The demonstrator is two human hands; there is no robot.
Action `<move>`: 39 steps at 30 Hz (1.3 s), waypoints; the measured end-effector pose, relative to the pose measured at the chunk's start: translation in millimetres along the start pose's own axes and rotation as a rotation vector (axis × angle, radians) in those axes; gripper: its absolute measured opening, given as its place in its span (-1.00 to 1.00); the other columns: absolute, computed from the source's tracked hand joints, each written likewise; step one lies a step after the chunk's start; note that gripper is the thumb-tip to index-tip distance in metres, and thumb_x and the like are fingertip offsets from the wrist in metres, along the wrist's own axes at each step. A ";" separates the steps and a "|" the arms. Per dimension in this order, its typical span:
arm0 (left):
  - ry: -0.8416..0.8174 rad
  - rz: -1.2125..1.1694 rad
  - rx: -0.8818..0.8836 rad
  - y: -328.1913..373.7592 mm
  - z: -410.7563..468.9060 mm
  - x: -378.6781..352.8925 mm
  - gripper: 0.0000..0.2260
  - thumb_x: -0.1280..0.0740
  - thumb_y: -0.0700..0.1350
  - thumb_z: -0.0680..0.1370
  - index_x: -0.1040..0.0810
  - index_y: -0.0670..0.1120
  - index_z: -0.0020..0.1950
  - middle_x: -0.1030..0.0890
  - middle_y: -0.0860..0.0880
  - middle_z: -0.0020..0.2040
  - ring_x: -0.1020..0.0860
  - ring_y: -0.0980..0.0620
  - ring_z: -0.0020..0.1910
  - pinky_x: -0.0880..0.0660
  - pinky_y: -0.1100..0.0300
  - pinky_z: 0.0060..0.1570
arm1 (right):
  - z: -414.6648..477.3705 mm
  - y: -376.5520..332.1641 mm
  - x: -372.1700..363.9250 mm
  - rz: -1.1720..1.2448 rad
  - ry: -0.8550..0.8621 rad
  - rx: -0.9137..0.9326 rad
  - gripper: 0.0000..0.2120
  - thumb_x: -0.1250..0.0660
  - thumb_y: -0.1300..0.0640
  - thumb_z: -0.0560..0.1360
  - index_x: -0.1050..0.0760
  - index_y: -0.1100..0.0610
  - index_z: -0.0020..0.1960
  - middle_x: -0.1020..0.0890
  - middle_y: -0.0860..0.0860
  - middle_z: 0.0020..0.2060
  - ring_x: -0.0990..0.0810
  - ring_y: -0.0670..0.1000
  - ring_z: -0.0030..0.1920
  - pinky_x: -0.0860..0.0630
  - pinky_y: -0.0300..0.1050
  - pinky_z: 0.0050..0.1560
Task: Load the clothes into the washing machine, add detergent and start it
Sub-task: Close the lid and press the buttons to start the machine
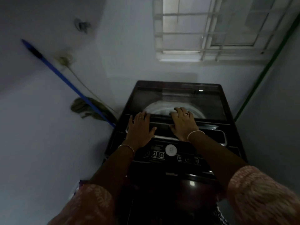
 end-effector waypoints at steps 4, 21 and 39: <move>0.024 0.083 0.040 -33.2 5.0 27.7 -0.36 -0.16 0.17 0.57 -0.06 -0.06 0.56 -0.11 -0.11 0.55 -0.09 -0.12 0.52 -0.03 -0.16 0.46 | 31.0 -32.0 24.5 0.030 0.008 0.085 -0.36 -0.22 -0.10 0.51 -0.10 0.06 0.50 0.00 0.14 0.54 0.06 0.22 0.53 0.02 0.20 0.47; 0.077 0.120 0.379 -252.3 106.6 93.1 -0.38 -0.19 0.11 0.57 -0.06 -0.07 0.55 -0.01 -0.08 0.58 0.01 -0.10 0.55 0.08 -0.20 0.47 | 254.7 -166.1 35.8 0.177 0.102 0.337 -0.33 -0.17 -0.07 0.56 0.05 0.03 0.56 0.15 0.07 0.55 0.19 0.14 0.55 0.15 0.11 0.50; -0.142 0.646 0.329 -439.1 300.7 91.2 -0.16 -0.25 0.20 0.49 0.01 -0.26 0.55 0.04 -0.24 0.56 0.09 -0.21 0.55 0.44 -0.21 0.31 | 473.9 -250.3 -13.6 0.290 0.264 0.459 -0.41 -0.19 0.07 0.55 -0.11 0.11 0.53 -0.01 0.10 0.55 0.02 0.13 0.55 0.08 0.09 0.51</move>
Point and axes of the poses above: each hand's wrist, its own z-axis towards the middle knuckle, its own x-axis out of the back of the hand, y = z × x, the point moved 1 cm from there along z, towards the middle knuckle
